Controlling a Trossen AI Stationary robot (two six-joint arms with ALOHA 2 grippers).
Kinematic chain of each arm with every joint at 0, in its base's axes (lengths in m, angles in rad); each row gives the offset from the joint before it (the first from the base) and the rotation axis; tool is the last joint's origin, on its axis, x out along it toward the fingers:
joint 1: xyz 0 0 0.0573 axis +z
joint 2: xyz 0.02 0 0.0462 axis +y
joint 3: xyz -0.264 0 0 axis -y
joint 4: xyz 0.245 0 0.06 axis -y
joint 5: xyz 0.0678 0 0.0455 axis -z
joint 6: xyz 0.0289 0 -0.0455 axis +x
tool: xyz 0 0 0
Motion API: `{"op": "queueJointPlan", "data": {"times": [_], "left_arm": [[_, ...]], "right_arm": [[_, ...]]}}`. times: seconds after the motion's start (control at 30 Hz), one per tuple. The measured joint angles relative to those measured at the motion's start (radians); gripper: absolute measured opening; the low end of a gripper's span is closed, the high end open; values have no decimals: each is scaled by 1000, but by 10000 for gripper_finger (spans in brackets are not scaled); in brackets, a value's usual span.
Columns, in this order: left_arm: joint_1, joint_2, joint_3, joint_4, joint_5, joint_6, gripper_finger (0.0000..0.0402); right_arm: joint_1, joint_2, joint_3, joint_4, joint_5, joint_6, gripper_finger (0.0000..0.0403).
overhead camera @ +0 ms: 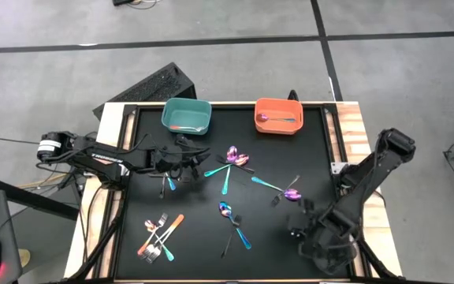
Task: Sort silverware by color (type)
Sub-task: Adjust the orange fork in the green bin
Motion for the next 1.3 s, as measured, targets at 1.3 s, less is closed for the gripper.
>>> {"op": "queueJointPlan", "data": {"times": [1.3], "left_arm": [[-126,0,0,-115,-52,-37,88]], "right_arm": [[-54,2,-77,-406,-181,472,101]]}}
